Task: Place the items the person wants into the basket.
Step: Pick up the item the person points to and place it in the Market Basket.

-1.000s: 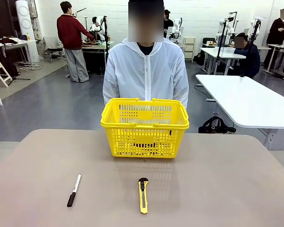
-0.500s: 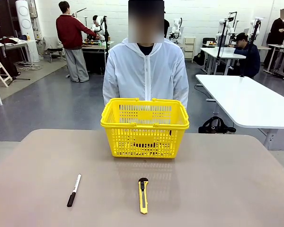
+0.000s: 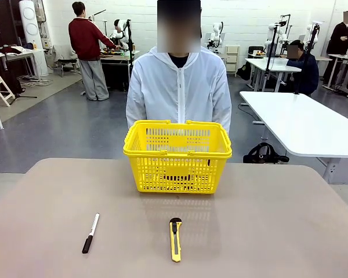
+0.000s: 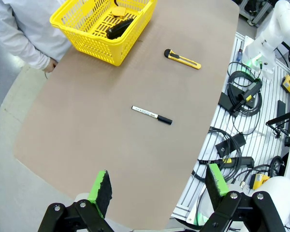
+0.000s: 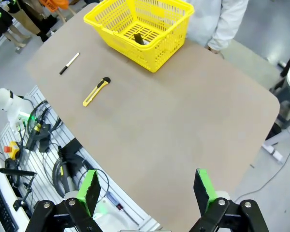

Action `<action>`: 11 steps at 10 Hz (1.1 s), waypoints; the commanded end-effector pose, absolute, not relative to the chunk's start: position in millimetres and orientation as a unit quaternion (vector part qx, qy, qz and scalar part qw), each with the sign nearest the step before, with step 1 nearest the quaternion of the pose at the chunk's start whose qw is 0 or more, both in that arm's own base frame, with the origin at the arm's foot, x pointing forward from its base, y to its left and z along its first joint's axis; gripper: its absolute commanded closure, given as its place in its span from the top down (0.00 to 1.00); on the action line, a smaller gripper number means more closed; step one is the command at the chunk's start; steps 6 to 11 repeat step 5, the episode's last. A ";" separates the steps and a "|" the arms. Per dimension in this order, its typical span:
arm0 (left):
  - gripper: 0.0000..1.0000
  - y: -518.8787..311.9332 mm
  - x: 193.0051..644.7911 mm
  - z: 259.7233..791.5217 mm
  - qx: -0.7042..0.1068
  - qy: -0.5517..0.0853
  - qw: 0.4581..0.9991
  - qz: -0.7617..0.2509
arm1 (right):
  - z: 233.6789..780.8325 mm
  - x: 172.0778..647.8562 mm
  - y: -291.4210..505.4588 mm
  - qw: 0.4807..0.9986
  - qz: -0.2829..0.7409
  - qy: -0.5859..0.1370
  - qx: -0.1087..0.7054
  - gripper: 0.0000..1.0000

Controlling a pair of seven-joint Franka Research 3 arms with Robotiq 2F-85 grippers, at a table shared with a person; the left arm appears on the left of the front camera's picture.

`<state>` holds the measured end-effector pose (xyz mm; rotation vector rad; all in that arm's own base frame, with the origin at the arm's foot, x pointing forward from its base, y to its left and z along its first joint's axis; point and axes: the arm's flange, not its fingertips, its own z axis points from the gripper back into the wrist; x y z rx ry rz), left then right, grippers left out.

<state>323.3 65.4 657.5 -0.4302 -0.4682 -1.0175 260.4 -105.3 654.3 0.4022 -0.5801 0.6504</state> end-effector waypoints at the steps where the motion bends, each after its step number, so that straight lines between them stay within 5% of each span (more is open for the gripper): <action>1: 1.00 67.3 323.0 658.3 -0.209 -0.225 0.818 -0.486 | 656.9 261.5 -104.6 0.884 0.319 -0.277 0.198 1.00; 11: 1.00 67.3 323.0 658.3 -0.209 -0.225 0.818 -0.486 | 656.9 261.5 -104.6 0.884 0.319 -0.277 0.198 1.00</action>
